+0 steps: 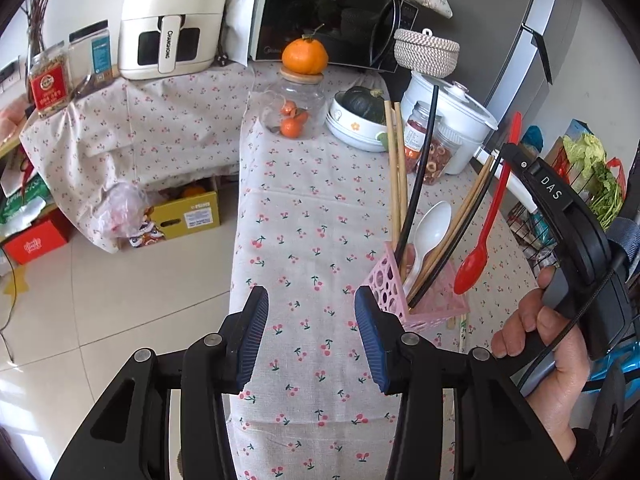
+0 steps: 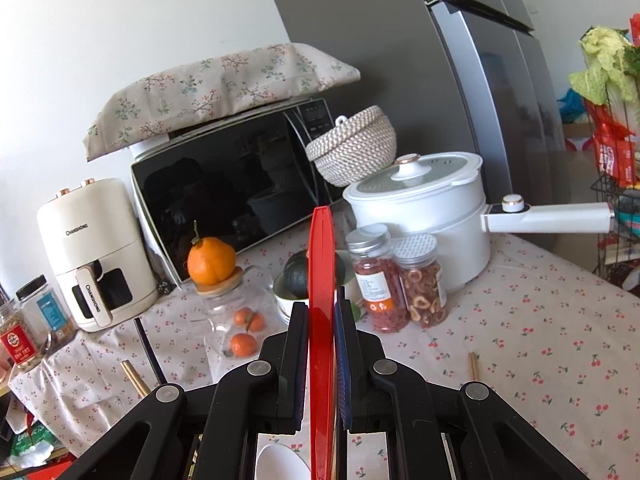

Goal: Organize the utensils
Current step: 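Carry both spoons over the pink basket, lower them in and open both tools, then grasp the paper-wrapped disposable chopsticks with the right tool, then grasp the wooden chopsticks with the left tool while the right tool holds the wrapped chopsticks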

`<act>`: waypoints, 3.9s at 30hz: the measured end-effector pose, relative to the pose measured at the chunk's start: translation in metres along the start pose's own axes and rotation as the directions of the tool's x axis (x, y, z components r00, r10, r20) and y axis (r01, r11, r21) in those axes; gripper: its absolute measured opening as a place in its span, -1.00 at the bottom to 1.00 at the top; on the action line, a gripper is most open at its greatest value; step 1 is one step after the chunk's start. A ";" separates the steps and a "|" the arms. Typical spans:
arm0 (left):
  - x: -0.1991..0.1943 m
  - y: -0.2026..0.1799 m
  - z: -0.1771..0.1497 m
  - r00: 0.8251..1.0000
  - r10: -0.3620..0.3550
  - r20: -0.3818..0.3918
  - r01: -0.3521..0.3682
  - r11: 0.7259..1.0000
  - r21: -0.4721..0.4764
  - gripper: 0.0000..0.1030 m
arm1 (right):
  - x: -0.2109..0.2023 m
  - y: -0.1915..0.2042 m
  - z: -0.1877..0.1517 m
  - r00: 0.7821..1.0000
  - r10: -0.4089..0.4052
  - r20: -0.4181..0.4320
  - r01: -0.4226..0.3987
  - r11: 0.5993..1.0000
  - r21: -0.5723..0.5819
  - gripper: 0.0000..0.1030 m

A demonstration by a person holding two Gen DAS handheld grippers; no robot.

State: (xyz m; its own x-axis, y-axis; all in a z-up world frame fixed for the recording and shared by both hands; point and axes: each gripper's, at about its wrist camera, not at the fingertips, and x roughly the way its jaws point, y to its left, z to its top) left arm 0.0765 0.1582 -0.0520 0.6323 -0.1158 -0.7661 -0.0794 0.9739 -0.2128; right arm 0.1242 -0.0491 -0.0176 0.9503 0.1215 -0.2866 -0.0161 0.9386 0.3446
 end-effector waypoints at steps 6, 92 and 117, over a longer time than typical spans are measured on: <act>0.004 0.006 0.000 1.000 0.006 -0.016 -0.006 1.000 0.003 -0.07 | -0.006 0.008 -0.009 0.999 0.043 -0.032 -0.043 0.999 -0.020 -0.69; -0.001 -0.189 -0.030 0.995 -0.095 -0.038 0.103 0.916 0.388 0.47 | 0.020 -0.188 -0.039 0.669 -0.117 -0.734 -0.010 0.986 -0.166 -0.92; 0.288 -0.286 0.060 0.925 0.194 -0.327 -0.065 0.928 0.367 -0.50 | 0.029 -0.267 -0.014 0.649 -0.054 -0.759 0.074 0.997 -0.007 -0.92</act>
State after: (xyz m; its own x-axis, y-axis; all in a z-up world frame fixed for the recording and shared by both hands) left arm 0.3275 -0.1417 -0.1755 0.3177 0.0182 -0.9480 0.1681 0.9829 0.0752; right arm 0.1522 -0.2921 -0.1305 0.3820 0.2734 -0.8828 0.0520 0.9474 0.3159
